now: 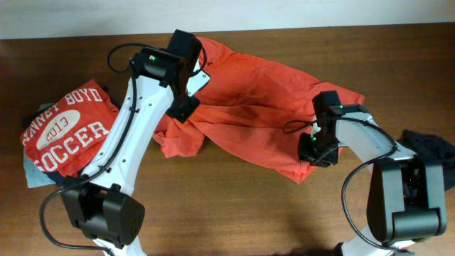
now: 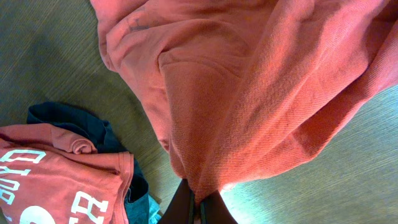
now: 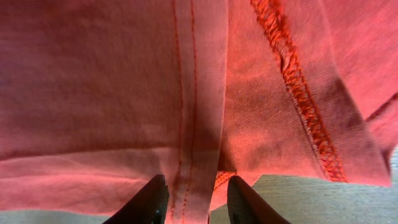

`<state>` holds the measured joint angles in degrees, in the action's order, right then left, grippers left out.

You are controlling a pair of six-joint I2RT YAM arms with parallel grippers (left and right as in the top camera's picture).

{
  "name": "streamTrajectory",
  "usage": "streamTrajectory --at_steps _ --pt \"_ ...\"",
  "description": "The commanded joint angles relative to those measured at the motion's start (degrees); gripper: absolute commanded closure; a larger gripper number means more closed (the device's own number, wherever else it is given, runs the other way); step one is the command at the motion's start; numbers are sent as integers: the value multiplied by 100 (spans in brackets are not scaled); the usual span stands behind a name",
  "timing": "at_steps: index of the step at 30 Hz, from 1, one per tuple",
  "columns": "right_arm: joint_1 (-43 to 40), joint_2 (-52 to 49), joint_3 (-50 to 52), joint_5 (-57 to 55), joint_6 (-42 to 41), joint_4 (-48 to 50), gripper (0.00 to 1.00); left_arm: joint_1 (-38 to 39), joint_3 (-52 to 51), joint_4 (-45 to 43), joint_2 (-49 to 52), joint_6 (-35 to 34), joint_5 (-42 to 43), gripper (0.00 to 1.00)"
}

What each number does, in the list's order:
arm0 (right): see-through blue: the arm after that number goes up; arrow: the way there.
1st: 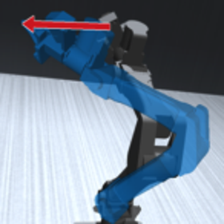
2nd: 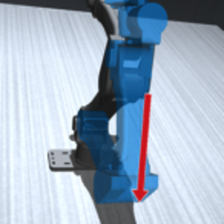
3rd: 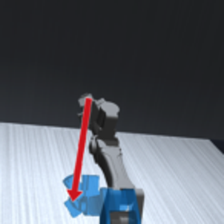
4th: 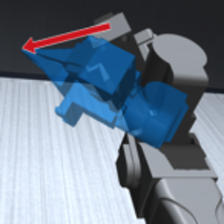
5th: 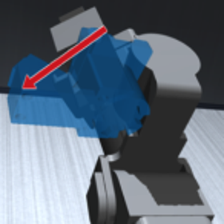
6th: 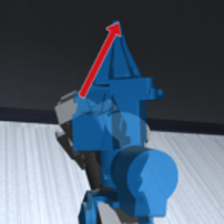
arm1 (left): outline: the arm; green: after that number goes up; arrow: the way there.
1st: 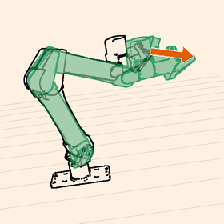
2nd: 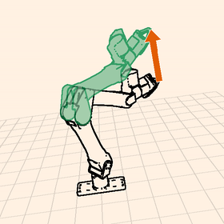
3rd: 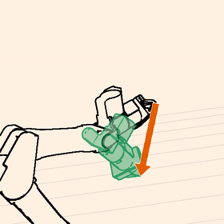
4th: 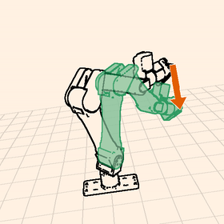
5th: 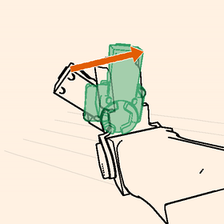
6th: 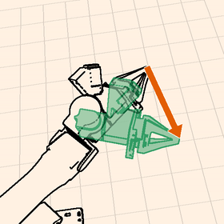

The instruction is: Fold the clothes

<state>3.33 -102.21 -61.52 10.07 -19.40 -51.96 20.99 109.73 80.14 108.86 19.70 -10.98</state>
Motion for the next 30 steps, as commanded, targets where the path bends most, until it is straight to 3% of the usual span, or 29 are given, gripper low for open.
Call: streamTrajectory --at_steps 1,7,11,17,30 --pt "-37 -33 122 107 -129 125 64 -13 20 -17 9 -74 -44 99" --pt "-37 -33 136 372 -299 435 76 -13 20 -15 9 -74 -44 99" --pt "-44 -15 122 365 -380 459 96 -13 20 -15 9 -74 -46 99" --pt "-133 457 -251 -280 -326 -173 96 -15 20 4 9 -74 -94 99" --pt "-581 2555 -1727 -2365 -35 -1722 96 -15 20 203 9 -79 -389 100"
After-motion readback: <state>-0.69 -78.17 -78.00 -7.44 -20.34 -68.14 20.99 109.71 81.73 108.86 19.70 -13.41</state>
